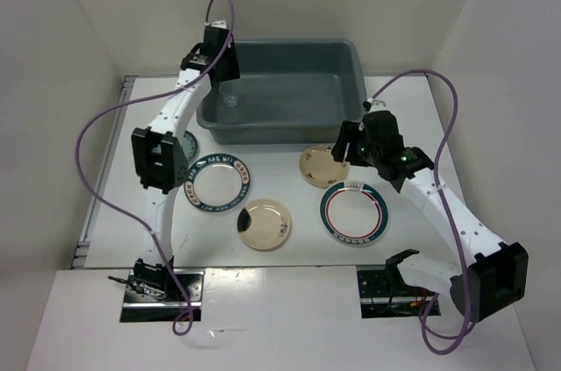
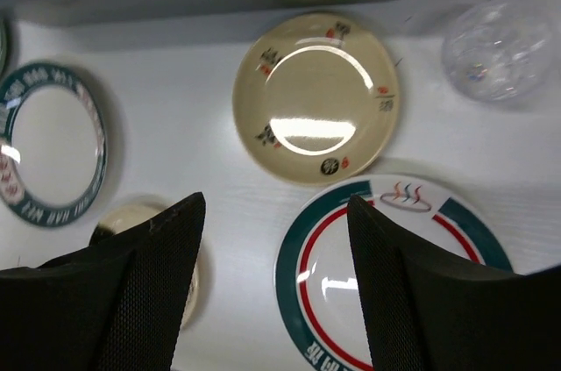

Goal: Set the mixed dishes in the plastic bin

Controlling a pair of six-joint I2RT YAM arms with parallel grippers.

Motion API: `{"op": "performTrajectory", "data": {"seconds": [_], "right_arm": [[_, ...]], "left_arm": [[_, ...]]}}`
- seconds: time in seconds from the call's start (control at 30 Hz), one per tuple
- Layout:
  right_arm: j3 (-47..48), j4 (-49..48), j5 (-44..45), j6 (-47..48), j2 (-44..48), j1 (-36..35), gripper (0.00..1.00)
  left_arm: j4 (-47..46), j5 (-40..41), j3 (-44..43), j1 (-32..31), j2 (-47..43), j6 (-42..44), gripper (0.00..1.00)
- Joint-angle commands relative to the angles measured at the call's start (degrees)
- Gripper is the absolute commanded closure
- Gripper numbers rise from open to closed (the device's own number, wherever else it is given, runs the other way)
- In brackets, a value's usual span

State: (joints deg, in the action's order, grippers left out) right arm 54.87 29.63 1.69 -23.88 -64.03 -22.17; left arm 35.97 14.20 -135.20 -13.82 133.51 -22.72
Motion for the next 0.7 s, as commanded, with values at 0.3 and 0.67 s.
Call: {"op": "performTrajectory", "data": {"seconds": [0.3, 0.67], "right_arm": [[5.5, -0.7, 7.3, -6.5, -10.9, 23.5, 0.35], [5.0, -5.7, 0.4, -5.3, -18.2, 27.8, 0.42]], "left_arm": [[-13.5, -19.4, 34.5, -15.7, -31.8, -4.7, 0.49], [-14.8, -17.4, 43.9, -18.2, -35.7, -5.5, 0.51]]}}
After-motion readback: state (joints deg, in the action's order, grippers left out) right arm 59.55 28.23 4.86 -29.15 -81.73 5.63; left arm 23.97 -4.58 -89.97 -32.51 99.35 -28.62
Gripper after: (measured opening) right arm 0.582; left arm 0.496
